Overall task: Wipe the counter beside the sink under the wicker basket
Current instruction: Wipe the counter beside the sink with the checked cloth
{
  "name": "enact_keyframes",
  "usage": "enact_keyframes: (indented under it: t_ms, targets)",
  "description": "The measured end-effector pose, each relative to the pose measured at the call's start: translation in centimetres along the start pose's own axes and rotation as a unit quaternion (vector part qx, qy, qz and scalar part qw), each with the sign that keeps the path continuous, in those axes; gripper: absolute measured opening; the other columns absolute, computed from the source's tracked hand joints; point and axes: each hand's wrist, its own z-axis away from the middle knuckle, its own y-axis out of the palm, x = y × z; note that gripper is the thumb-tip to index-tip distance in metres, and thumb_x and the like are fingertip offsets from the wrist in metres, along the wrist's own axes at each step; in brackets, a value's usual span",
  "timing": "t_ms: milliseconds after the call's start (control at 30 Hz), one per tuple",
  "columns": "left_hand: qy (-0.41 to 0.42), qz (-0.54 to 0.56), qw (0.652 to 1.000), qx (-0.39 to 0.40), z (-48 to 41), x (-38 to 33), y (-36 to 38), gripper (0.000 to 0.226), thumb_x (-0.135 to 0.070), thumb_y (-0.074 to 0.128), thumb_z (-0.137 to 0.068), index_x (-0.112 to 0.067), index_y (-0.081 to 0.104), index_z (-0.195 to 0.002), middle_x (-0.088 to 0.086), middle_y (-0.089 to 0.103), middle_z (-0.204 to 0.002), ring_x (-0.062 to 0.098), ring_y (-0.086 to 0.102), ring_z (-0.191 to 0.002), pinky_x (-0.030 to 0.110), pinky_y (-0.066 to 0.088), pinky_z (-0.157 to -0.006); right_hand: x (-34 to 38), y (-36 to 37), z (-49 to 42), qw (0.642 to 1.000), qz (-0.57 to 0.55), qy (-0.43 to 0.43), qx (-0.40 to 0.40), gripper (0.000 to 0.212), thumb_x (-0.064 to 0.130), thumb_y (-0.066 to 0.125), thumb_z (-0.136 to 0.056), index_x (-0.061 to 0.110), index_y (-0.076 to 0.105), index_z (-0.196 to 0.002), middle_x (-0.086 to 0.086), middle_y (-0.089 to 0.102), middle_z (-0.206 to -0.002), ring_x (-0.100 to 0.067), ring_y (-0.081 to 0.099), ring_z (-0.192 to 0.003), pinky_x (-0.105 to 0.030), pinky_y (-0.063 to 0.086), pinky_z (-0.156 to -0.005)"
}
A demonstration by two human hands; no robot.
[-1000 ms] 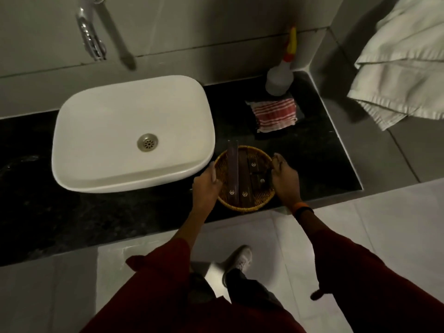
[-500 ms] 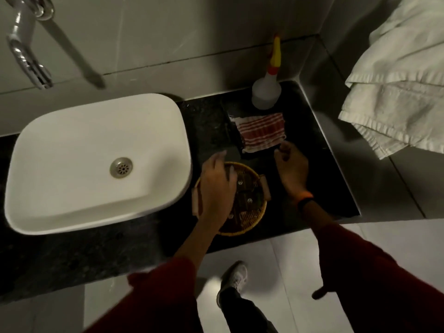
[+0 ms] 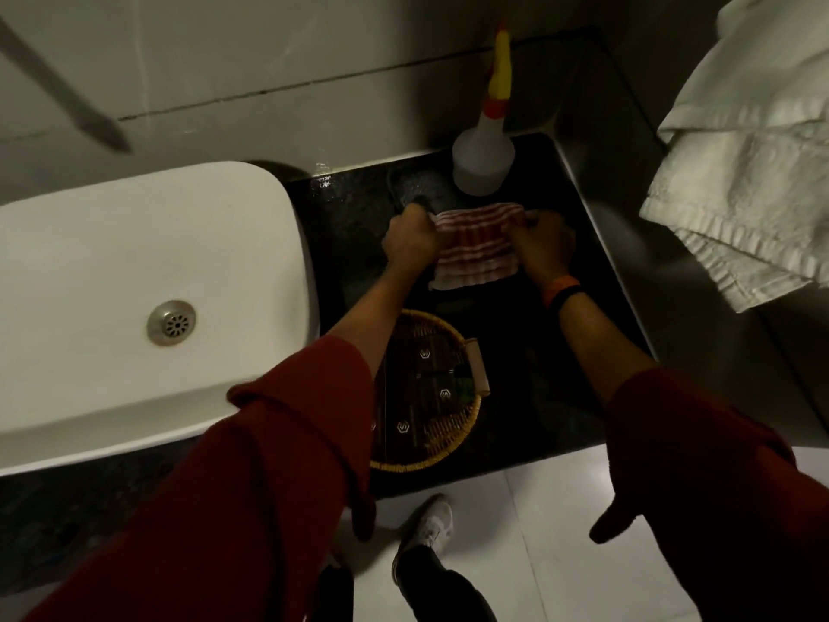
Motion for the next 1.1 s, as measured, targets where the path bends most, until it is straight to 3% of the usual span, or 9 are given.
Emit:
enact_keyframes:
  t_ms: [67,167,367,533,633,767,867,1000,1100]
  targets:
    - [0.015,0.102,0.995,-0.003,1.4,0.5,-1.6,0.037,-0.021,0.081,-0.080,-0.008,0.066,-0.111,0.019,0.070,-0.120,0.033,0.066,-0.114,0.043,0.054,-0.099,1.3,-1.0,1.4,0.995,-0.094,0.022,-0.001,0.025,0.023,0.064,-0.088,0.000,0.073,-0.092,-0.013,0.073,-0.089,-0.025,0.068,-0.086,-0.031,0.049,-0.072]
    - [0.033,0.221,0.975,0.015,5.0,1.3,-5.0,0.024,-0.012,0.073,-0.085,-0.030,0.060,-0.093,0.014,0.071,-0.109,0.028,0.073,-0.093,0.042,0.062,-0.079,3.9,-2.1,4.4,0.971,-0.230,0.049,0.041,0.003,0.016,0.067,-0.089,0.015,0.068,-0.087,-0.001,0.073,-0.085,-0.020,0.070,-0.085,-0.030,0.056,-0.068]
    - [0.129,0.256,0.956,-0.053,14.0,4.7,-13.0,0.023,-0.018,0.059,-0.095,-0.031,0.055,-0.113,-0.003,0.069,-0.112,0.013,0.070,-0.100,0.029,0.061,-0.079,9.2,-0.4,14.6,0.958,-0.266,-0.073,0.078,0.034,0.006,0.063,-0.089,0.031,0.052,-0.110,-0.008,0.067,-0.118,-0.024,0.069,-0.105,-0.040,0.058,-0.086]
    - [0.129,0.258,0.956,-0.049,20.3,12.0,-21.1,0.023,-0.010,0.059,-0.098,-0.020,0.063,-0.117,-0.001,0.070,-0.113,0.007,0.068,-0.099,0.029,0.055,-0.082,13.4,4.0,23.0,0.931,-0.162,-0.229,0.235,0.044,-0.010,0.063,-0.086,0.014,0.065,-0.123,-0.014,0.068,-0.122,-0.030,0.066,-0.112,-0.042,0.053,-0.099]
    - [0.097,0.236,0.966,-0.024,23.7,18.5,-26.7,0.048,-0.006,0.081,-0.080,-0.017,0.067,-0.124,-0.001,0.073,-0.111,0.006,0.069,-0.097,0.027,0.057,-0.091,16.0,8.8,28.3,0.913,-0.059,-0.280,0.290,0.061,-0.005,0.079,-0.078,0.012,0.062,-0.133,-0.011,0.063,-0.132,-0.019,0.062,-0.116,-0.026,0.054,-0.099]
    - [0.096,0.128,0.981,-0.112,28.0,28.3,-34.3,0.049,-0.001,0.076,-0.083,-0.020,0.068,-0.127,0.004,0.071,-0.126,0.015,0.067,-0.117,0.029,0.050,-0.107,18.9,17.6,35.9,0.901,-0.058,-0.334,0.271,0.034,0.004,0.076,-0.086,0.010,0.074,-0.120,-0.008,0.074,-0.117,-0.008,0.067,-0.097,-0.015,0.055,-0.083]
    - [0.138,0.070,0.973,-0.169,31.0,34.8,-39.2,0.029,-0.012,0.065,-0.093,-0.017,0.073,-0.120,0.000,0.072,-0.125,0.011,0.065,-0.121,0.022,0.045,-0.108,20.2,24.6,41.8,0.898,-0.012,-0.366,0.244,0.016,0.019,0.071,-0.093,0.008,0.075,-0.104,-0.012,0.071,-0.105,-0.021,0.066,-0.088,-0.030,0.055,-0.081]
    - [0.069,0.081,0.975,-0.194,33.3,42.8,-43.5,0.039,-0.015,0.062,-0.097,-0.005,0.057,-0.135,0.000,0.059,-0.129,-0.008,0.059,-0.107,0.007,0.041,-0.096,21.3,32.5,48.6,0.892,0.000,-0.389,0.230,0.008,0.019,0.066,-0.097,0.014,0.072,-0.098,-0.003,0.044,-0.134,-0.024,0.051,-0.117,-0.031,0.048,-0.096]
    - [0.021,0.087,0.983,-0.161,34.0,46.6,-45.9,0.031,-0.020,0.061,-0.095,0.000,0.069,-0.117,0.014,0.065,-0.124,0.020,0.063,-0.113,0.031,0.044,-0.107,21.7,36.4,52.5,0.898,-0.022,-0.352,0.262,0.014,0.025,0.056,-0.101,0.019,0.069,-0.097,-0.006,0.065,-0.121,-0.015,0.059,-0.110,-0.041,0.055,-0.094]
